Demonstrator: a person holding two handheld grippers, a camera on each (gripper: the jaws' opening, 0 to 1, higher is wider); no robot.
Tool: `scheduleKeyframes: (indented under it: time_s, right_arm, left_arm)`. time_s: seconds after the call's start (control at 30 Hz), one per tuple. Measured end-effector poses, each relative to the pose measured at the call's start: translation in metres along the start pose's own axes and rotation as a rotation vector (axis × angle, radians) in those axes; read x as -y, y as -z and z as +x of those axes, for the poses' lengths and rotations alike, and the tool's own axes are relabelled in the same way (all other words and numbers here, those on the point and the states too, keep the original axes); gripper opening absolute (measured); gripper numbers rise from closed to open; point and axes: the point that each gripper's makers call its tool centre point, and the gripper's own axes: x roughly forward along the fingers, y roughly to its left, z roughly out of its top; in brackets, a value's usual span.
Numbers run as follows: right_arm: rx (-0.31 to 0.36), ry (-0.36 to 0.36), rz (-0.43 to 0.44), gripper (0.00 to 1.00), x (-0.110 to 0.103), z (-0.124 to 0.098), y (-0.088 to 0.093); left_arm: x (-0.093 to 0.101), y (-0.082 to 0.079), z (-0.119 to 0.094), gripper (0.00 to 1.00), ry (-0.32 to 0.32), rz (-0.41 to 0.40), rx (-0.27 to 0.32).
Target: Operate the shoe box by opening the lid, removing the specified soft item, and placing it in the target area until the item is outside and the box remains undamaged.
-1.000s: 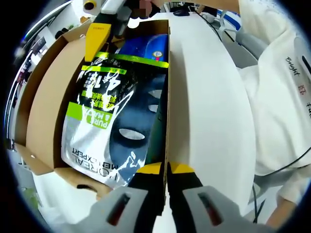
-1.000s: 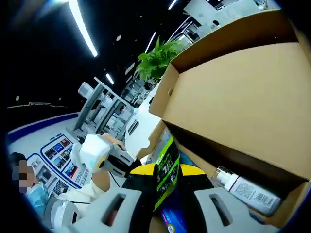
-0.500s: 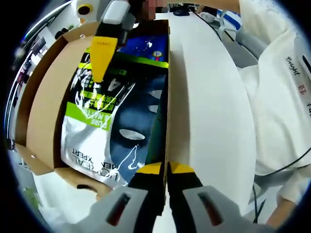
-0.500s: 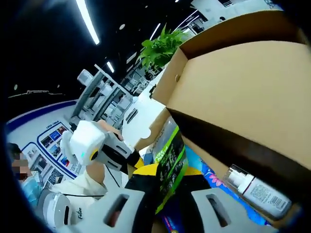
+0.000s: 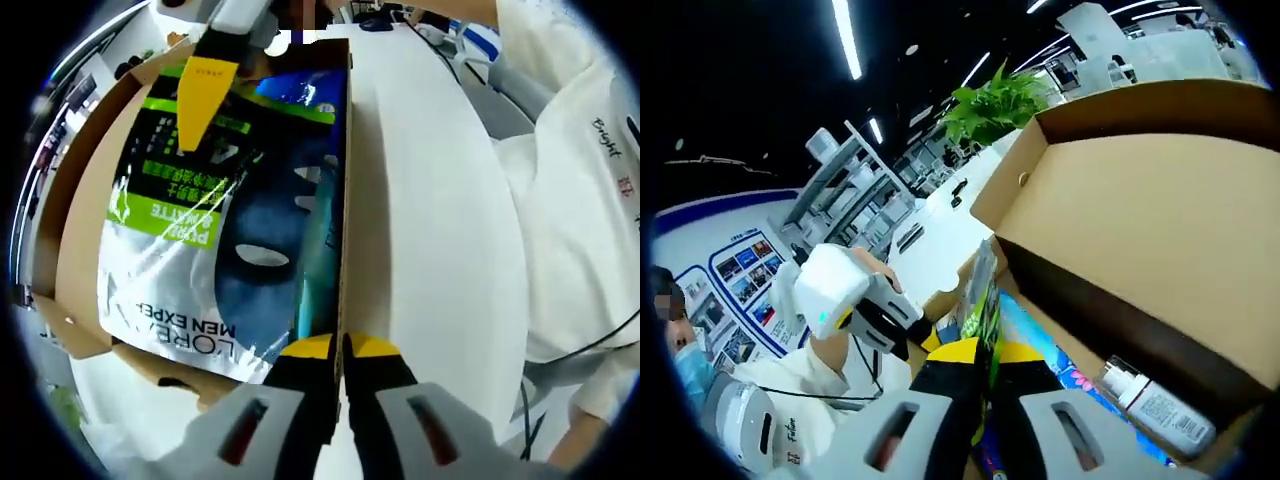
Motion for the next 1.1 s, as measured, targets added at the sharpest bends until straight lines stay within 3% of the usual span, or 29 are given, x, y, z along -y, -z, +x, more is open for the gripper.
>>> scheduleKeyframes:
  time_s: [0.33,0.8,0.93,1.1]
  right_arm:
    - [0.019,0.009,-0.013,0.00,0.002,-0.033,-0.010]
    - [0.114,-0.027,-0.011,0.00,-0.011,-0.078,-0.018]
    - [0.122,-0.041,-0.021,0.00,-0.018,-0.087,-0.014]
    - [0.096,-0.023,-0.017,0.00,-0.011,-0.098,-0.004]
  left_arm:
    - [0.000,0.000,0.000,0.03,0.002,-0.003,-0.001]
    - [0.000,0.000,0.000,0.03,0.004,-0.002,0.000]
    - [0.000,0.000,0.000,0.03,0.005,-0.005,-0.001]
    - [0.000,0.000,0.000,0.03,0.008,-0.011,-0.007]
